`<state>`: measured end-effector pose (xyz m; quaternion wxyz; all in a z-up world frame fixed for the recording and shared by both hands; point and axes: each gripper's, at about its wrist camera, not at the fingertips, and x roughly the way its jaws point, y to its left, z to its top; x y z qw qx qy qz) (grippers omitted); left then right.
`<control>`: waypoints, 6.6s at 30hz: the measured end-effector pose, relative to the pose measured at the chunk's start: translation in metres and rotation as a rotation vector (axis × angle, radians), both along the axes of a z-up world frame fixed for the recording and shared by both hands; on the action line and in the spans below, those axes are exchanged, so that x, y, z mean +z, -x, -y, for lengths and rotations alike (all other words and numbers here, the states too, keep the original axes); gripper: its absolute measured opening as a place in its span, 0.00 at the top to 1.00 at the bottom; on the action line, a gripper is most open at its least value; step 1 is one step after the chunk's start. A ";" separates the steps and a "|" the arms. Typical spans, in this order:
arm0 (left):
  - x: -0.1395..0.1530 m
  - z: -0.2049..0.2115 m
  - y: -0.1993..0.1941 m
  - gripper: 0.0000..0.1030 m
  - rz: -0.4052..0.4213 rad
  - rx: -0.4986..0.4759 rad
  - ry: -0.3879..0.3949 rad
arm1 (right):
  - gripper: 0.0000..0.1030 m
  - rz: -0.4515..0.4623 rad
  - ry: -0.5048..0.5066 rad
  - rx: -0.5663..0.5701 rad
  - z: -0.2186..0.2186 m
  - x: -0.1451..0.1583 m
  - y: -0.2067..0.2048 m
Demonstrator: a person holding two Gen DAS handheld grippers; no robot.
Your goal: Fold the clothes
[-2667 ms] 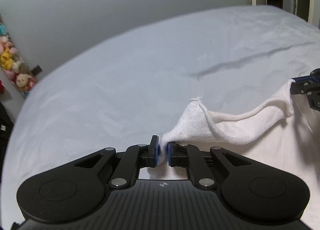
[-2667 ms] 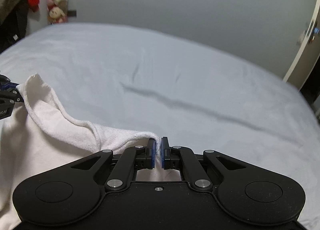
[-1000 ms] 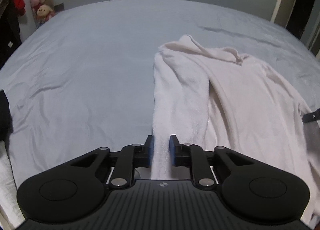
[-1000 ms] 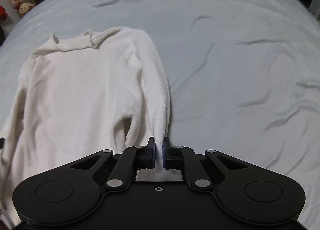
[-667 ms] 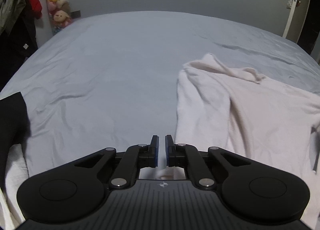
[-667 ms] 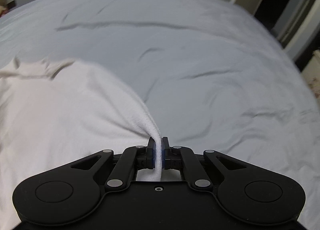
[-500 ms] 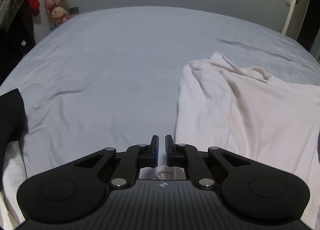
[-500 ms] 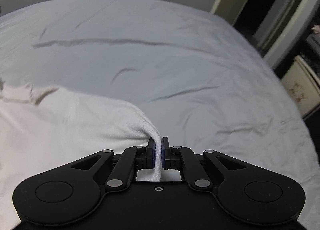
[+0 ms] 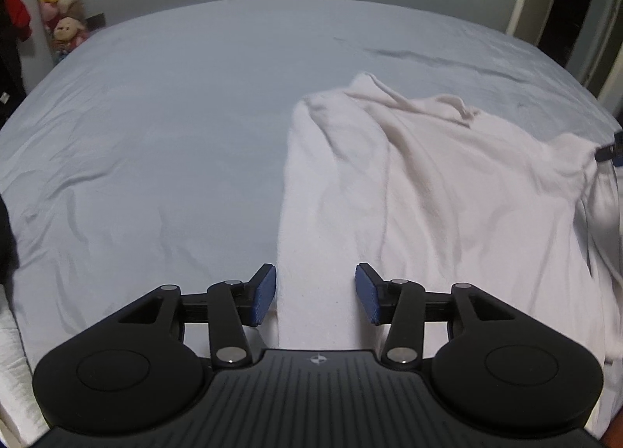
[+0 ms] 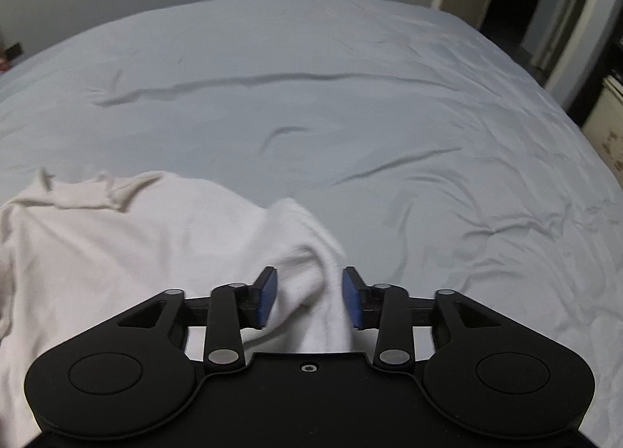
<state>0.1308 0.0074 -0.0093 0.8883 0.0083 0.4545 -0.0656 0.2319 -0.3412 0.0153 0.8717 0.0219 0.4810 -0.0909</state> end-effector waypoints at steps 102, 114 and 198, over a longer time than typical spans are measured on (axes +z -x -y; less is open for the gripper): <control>0.048 0.015 0.095 0.89 -0.370 -0.512 -0.307 | 0.75 -0.423 0.015 0.866 -0.074 0.059 0.193; 0.023 0.065 0.051 0.84 -0.263 -0.387 -0.180 | 0.75 -0.382 -0.210 0.351 0.006 0.000 0.108; -0.031 0.077 0.056 0.72 -0.155 -0.284 -0.200 | 0.93 -0.285 -0.254 -0.005 0.083 0.008 0.120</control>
